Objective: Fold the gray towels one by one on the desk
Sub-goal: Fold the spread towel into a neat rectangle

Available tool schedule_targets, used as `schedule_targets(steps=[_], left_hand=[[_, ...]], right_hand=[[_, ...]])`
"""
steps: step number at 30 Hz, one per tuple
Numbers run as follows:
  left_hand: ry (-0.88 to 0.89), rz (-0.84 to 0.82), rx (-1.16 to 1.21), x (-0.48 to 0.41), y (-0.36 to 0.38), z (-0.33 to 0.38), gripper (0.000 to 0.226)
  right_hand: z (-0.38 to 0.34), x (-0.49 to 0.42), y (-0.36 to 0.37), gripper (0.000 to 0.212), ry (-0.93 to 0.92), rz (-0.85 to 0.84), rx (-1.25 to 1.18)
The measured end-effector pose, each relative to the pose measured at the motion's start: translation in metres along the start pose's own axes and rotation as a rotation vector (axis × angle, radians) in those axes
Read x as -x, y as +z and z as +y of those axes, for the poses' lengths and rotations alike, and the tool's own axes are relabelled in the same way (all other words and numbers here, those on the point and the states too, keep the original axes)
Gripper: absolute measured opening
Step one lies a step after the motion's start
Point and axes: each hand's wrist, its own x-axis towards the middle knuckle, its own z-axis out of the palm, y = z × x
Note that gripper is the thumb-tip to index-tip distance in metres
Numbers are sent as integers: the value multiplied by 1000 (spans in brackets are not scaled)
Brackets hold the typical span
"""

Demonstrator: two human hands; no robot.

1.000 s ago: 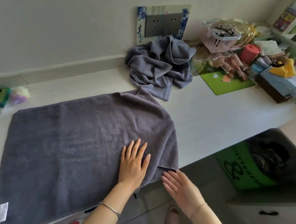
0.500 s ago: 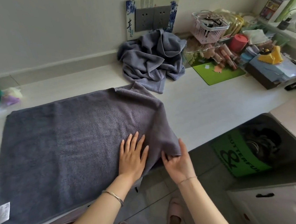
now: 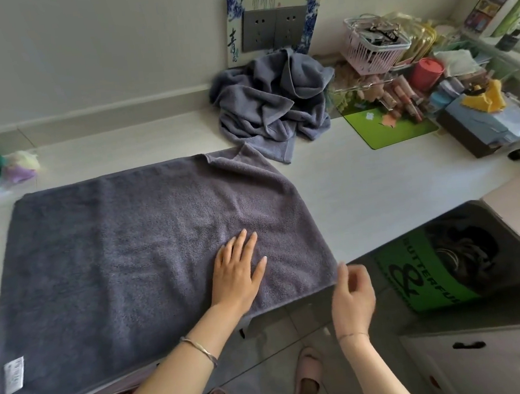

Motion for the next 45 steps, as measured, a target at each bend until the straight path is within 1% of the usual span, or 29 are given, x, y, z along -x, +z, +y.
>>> schedule_targets(steps=[1, 2, 3, 5, 7, 8, 9, 10, 12, 14, 15, 17, 18, 20, 22, 24, 26, 27, 29, 30, 33, 34, 35, 37, 40, 41, 43, 45], left_hand=[[-24, 36, 25, -5, -5, -2, 61], [-59, 75, 24, -9, -9, -7, 58], [-104, 98, 1, -12, -11, -14, 58], [-188, 69, -65, -13, -10, -26, 62], [-224, 22, -113, -13, -4, -34, 64], [-225, 1, -127, -13, -4, -37, 64], [-222, -7, -139, -12, -3, -37, 63], [-221, -22, -152, -14, -3, -38, 63], [-228, -42, -169, -15, -5, -36, 65], [-242, -63, -166, -13, -2, -32, 65], [-242, -69, -168, -14, -2, -32, 64], [-256, -71, -147, -16, -4, -34, 68], [-256, -69, -130, -19, -6, -35, 72], [-233, -32, -93, -28, -13, -37, 77], [-213, 15, -32, -50, -24, -37, 82], [-200, 46, 44, -76, -35, -38, 87], [-213, 79, 97, -103, -43, -39, 87], [-226, 92, 113, -117, -46, -40, 87], [-232, 111, 112, -138, -47, -46, 83], [-231, 118, 101, -149, -46, -50, 81], [-244, 143, 75, -167, -35, -65, 72], [-246, 143, 48, -168, -30, -68, 69], [-247, 144, 18, -169, -25, -71, 66], [-240, 163, -27, -171, -19, -74, 62], [-239, 187, -74, -179, -17, -75, 60], [-241, 181, -81, -179, -16, -76, 60], [-255, 164, -90, -177, -14, -76, 61], [-275, 165, -107, -178, -14, -75, 65]], right_hand=[[-7, -1, 10, 16, -158, -85, 48], [-14, -4, 23, 16, -306, -182, 118], [-21, -5, 41, 28, -440, -299, 218], [-20, -9, 74, 49, -663, -534, 464], [-9, -17, 99, 56, -805, -702, 693], [-3, -25, 105, 57, -843, -735, 778], [1, -36, 106, 58, -849, -725, 839], [4, -51, 103, 58, -813, -683, 871], [7, -87, 91, 53, -651, -609, 892], [11, -120, 68, 52, -478, -604, 990], [12, -133, 61, 53, -444, -593, 1051], [9, -145, 50, 56, -474, -577, 1105], [5, -146, 50, 55, -503, -579, 1075], [-8, -143, 54, 56, -539, -596, 940], [-29, -148, 68, 58, -566, -655, 807], [-54, -154, 89, 54, -597, -725, 693], [-79, -160, 117, 49, -578, -817, 536], [-93, -165, 132, 45, -537, -876, 460], [-114, -170, 161, 42, -491, -984, 396], [-123, -173, 175, 47, -536, -1029, 424], [-133, -185, 218, 68, -795, -1137, 577], [-134, -189, 230, 71, -859, -1183, 610], [-133, -195, 243, 71, -896, -1225, 625], [-135, -203, 261, 63, -954, -1277, 689], [-138, -216, 279, 49, -1136, -1292, 870], [-138, -220, 281, 48, -1145, -1303, 917], [-142, -234, 279, 52, -1100, -1308, 962], [-149, -256, 274, 57, -1097, -1255, 922]])
